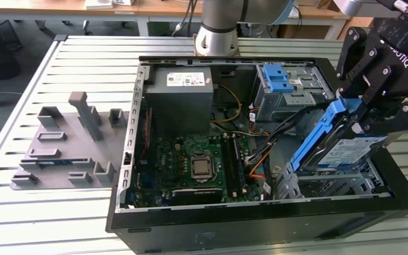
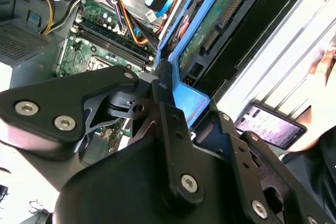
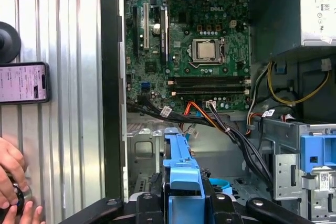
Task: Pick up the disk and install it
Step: 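Insert the disk into the insertion slot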
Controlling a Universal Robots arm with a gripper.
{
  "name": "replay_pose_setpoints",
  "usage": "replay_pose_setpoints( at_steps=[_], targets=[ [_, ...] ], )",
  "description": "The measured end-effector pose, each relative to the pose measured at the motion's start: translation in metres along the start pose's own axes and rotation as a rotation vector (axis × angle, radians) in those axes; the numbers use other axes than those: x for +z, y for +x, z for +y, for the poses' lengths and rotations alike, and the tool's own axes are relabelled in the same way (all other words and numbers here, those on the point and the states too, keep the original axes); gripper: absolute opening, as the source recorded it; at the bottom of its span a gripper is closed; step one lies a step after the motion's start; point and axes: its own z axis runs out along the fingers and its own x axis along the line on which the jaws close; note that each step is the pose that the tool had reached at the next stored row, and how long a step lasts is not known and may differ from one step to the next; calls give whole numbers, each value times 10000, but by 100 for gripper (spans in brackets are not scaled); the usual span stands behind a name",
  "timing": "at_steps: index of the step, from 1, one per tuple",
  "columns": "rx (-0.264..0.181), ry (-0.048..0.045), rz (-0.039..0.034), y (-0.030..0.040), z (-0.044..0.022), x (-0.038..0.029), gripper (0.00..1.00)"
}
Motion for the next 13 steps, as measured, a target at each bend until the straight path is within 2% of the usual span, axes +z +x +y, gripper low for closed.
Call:
replay_pose_setpoints(
  at_steps=[5,13],
  targets=[
    [0,0,13,12,0,0,36],
    [0,1,12,25,-2,48,36]
  ],
)
